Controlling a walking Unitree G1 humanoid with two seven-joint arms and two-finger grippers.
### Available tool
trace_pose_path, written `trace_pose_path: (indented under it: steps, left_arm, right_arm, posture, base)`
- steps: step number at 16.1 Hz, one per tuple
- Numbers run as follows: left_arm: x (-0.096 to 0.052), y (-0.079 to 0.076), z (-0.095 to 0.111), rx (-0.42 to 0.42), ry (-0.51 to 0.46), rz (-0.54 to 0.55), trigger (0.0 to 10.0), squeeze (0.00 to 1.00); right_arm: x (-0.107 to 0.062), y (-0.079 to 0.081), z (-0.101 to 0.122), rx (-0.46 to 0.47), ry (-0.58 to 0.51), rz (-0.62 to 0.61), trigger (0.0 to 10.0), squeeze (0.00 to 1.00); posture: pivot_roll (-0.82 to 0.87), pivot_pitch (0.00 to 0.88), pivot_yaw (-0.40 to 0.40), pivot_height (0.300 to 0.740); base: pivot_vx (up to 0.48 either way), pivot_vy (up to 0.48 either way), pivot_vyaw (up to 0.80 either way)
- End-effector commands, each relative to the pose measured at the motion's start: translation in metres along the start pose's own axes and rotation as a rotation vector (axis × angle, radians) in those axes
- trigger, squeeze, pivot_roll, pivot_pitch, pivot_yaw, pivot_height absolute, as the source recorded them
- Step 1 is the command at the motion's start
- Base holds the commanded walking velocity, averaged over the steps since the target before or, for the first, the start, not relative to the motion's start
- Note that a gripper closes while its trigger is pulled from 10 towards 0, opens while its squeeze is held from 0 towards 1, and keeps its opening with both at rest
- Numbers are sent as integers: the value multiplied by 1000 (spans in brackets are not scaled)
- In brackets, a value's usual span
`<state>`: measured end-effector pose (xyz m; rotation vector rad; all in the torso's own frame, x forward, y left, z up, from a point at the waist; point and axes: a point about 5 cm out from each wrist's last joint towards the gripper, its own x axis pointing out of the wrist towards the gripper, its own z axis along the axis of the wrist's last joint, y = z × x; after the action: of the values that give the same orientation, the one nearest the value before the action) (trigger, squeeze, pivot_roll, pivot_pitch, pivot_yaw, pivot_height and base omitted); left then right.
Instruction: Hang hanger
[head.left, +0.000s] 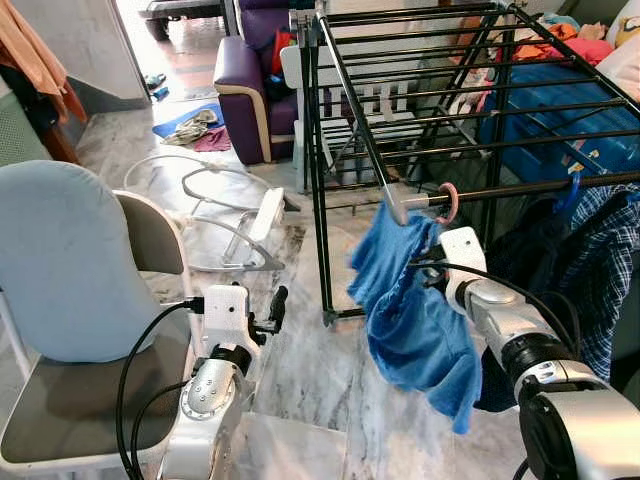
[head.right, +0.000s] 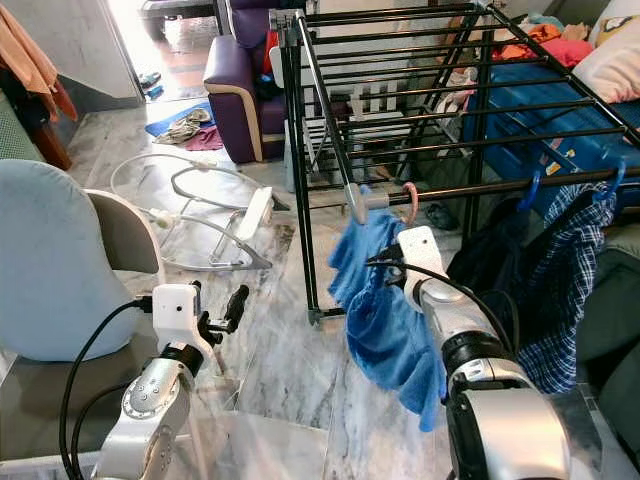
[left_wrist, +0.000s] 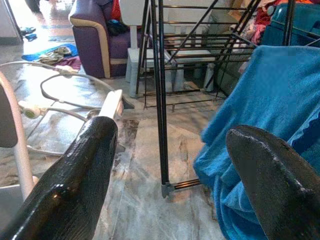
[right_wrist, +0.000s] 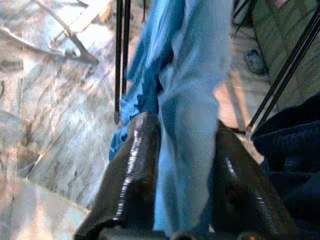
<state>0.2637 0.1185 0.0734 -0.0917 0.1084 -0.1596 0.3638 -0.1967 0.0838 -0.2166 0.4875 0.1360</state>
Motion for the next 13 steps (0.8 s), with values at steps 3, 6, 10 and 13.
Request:
trace_pose_path:
  steps: [3, 6, 10, 13]
  left_arm:
    - [3, -2, 3, 15, 5, -3, 10000, 0]
    - [3, -1, 6, 39, 12, 25, 10000, 0]
    - [1, 7, 4, 45, 29, 83, 10000, 0]
    - [0, 14, 10, 37, 2, 154, 10000, 0]
  right_arm:
    - [-3, -6, 4, 12, -63, -29, 10000, 1000]
    - [-6, -7, 2, -3, -101, -38, 10000, 1000]
    - [-10, -8, 8, -31, -151, -52, 10000, 1000]
    - [-19, -12, 17, -59, -254, -89, 10000, 1000]
  posture:
    - [-102, 0, 48, 740]
    - [-101, 0, 51, 740]
    - [-105, 18, 37, 740]
    - [-110, 38, 30, 740]
  base:
    - [0, 0, 0]
    - [0, 0, 0]
    - [0, 0, 0]
    - [0, 0, 0]
